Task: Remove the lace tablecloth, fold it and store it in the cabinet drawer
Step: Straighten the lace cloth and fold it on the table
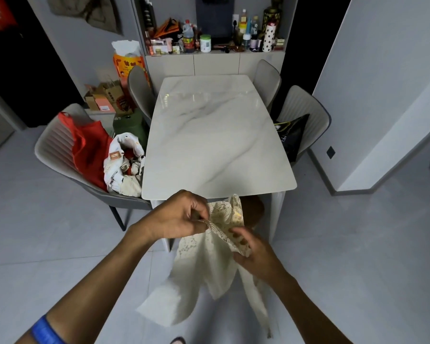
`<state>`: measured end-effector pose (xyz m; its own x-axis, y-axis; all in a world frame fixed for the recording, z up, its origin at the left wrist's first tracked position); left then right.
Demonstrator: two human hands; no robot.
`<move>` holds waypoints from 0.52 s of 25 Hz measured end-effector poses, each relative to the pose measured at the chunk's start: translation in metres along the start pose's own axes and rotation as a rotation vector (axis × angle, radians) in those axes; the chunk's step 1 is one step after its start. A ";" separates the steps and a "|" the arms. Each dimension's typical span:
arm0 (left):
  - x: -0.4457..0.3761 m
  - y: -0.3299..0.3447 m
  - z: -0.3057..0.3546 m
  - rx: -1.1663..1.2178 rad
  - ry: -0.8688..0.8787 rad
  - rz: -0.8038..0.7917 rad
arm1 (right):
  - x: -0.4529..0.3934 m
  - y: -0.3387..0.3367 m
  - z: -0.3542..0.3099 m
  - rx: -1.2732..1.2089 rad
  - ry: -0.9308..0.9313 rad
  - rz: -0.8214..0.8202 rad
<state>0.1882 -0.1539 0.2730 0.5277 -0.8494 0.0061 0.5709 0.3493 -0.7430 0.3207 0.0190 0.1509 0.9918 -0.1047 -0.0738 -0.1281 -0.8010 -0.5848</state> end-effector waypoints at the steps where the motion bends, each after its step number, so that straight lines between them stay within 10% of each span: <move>1: 0.000 -0.005 0.003 -0.007 0.015 0.002 | -0.005 0.008 0.000 -0.026 0.023 -0.029; 13: 0.009 -0.156 0.023 0.259 -0.014 0.565 | -0.019 0.108 0.016 -0.339 0.370 -0.293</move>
<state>0.1183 -0.2070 0.4045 0.8002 -0.5003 -0.3307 0.3341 0.8298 -0.4471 0.2878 -0.0564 0.0766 0.9269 -0.0008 0.3754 0.0974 -0.9652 -0.2426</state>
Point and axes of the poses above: each hand's wrist, its own x-axis away from the middle knuckle, its own y-axis out of the palm, z = x × y, the point moved 3 cm from there along -x, towards the middle knuckle, and after that the axes turned 8 degrees about -x, right-handed, at the moved point
